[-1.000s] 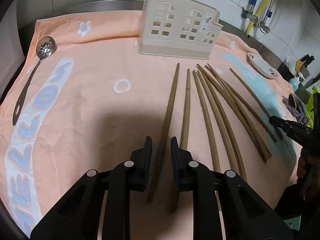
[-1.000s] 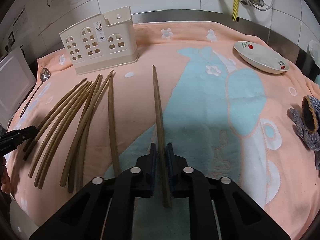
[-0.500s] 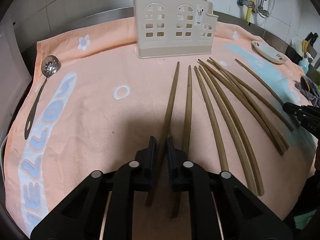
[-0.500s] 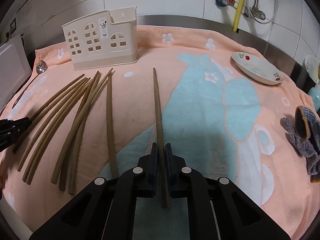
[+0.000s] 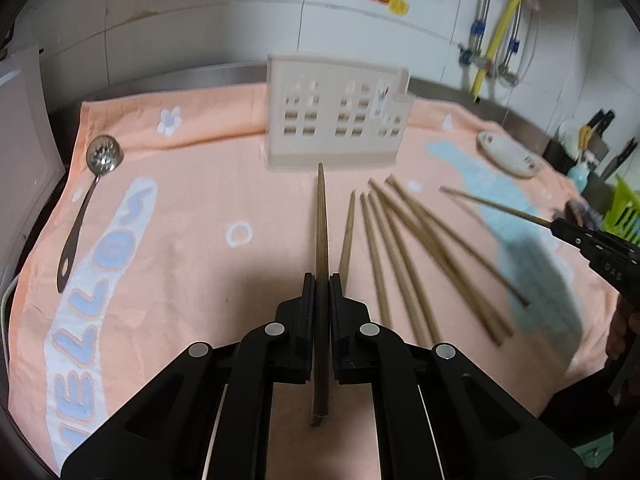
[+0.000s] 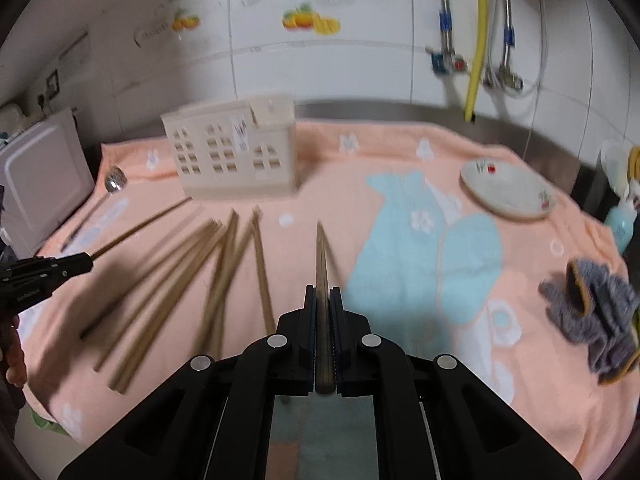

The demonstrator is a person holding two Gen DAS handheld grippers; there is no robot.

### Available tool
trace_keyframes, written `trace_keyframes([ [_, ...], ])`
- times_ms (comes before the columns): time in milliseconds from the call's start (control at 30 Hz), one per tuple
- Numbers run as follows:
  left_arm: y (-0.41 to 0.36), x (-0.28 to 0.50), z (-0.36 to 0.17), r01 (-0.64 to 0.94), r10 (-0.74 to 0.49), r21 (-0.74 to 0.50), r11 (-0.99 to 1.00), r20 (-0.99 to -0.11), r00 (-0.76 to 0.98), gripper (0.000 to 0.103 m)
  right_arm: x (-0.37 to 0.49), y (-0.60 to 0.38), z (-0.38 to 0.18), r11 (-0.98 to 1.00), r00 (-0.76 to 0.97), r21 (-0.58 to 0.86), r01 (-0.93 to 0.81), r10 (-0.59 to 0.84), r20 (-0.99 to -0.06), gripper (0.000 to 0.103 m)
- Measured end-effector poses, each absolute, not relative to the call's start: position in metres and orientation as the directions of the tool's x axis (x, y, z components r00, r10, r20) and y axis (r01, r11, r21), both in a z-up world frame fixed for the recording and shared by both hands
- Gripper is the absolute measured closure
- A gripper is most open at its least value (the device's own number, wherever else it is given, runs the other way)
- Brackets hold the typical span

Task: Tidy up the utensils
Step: 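Close the left gripper on a chopstick while the right gripper closes on another, then lift the left tool's chopstick over the white holder while the right tool carries its chopstick there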

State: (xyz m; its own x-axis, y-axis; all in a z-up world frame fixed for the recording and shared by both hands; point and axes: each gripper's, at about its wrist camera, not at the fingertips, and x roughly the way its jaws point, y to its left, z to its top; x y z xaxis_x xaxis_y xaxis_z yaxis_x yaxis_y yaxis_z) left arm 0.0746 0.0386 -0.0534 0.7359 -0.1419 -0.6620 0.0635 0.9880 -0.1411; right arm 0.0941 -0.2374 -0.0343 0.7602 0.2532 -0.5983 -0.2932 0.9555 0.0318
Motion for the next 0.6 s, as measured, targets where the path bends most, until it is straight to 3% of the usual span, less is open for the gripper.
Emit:
trace_keyframes([
  [600, 0.056, 0.093, 0.037, 0.139, -0.194, -0.140, 0.980, -0.576, 0.794, 0.097, 0.125, -0.210, 0.062, 0.909, 0.805, 0.021, -0.416, 0.379, -0.456, 0.097],
])
